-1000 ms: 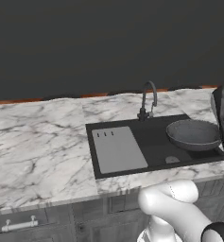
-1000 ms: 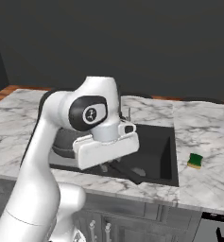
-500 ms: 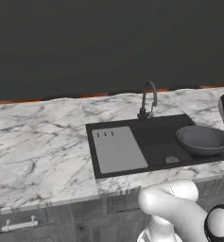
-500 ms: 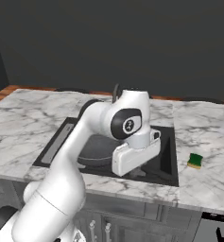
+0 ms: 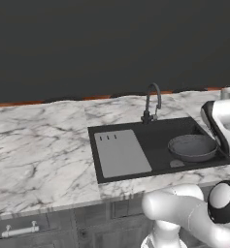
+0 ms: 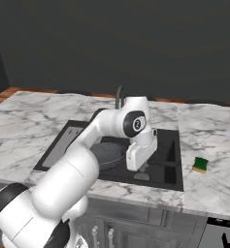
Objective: Pick the pan and sponge and place them into the sink. Then turn on the water.
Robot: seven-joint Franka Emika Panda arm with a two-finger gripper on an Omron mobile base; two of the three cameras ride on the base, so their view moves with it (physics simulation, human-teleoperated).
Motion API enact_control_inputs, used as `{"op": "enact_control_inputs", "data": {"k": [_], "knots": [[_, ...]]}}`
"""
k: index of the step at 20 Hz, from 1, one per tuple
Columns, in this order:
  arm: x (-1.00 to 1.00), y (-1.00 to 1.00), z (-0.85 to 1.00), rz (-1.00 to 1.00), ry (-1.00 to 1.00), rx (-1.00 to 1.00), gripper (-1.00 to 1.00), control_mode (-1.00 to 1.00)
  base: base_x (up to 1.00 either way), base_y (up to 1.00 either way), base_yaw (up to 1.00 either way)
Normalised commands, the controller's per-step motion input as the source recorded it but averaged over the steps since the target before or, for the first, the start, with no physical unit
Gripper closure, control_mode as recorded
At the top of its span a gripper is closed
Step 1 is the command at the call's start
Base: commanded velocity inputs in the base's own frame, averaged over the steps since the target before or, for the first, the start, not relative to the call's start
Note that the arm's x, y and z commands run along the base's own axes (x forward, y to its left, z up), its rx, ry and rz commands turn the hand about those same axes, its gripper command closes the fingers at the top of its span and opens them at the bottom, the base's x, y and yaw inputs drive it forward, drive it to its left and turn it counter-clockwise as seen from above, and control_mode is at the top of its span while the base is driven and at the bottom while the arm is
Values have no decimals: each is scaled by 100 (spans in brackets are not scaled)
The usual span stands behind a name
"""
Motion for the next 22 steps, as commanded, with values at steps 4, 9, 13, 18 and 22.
{"op": "enact_control_inputs", "data": {"k": [4, 9, 13, 18, 22], "knots": [[50, -19, -32, 9, 0, 2, 100, -100, 0, 0, 0], [43, -19, -33, 0, -1, 3, 100, -100, 0, 0, 0], [38, -6, -44, -9, -3, 1, 100, -100, 0, 0, 0], [46, 0, -44, -14, 0, 0, 100, -100, 0, 0, 0], [32, 0, -36, -8, 2, 0, 100, -100, 0, 0, 0]]}}
